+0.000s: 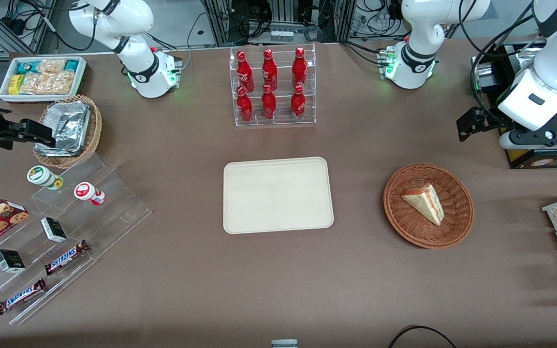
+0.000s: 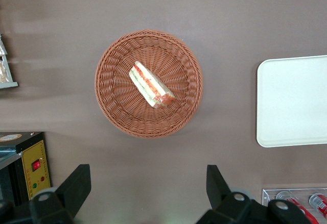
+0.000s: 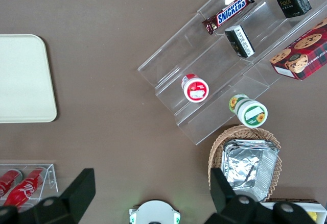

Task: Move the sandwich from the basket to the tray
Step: 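Move the left gripper over the wrapped sandwich in the wicker basket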

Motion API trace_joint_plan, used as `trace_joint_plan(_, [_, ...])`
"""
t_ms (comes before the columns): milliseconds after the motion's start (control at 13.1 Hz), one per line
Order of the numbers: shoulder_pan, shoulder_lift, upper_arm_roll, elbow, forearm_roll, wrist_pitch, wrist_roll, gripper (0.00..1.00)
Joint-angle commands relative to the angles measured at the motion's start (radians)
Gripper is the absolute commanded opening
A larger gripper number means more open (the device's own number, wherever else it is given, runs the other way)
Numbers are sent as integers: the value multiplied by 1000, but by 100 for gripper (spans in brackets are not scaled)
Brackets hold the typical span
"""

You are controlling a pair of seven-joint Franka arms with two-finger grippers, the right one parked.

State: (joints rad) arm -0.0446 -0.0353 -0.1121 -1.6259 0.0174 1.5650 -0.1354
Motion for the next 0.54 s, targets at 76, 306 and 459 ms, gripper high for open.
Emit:
trace_joint_plan(76, [2, -18, -6, -23, 1, 32, -10, 100])
trace_joint_plan(306, [3, 8, -3, -37, 7, 81, -9, 100])
trace_joint_plan(459, [3, 6, -3, -121, 16, 162, -23, 100])
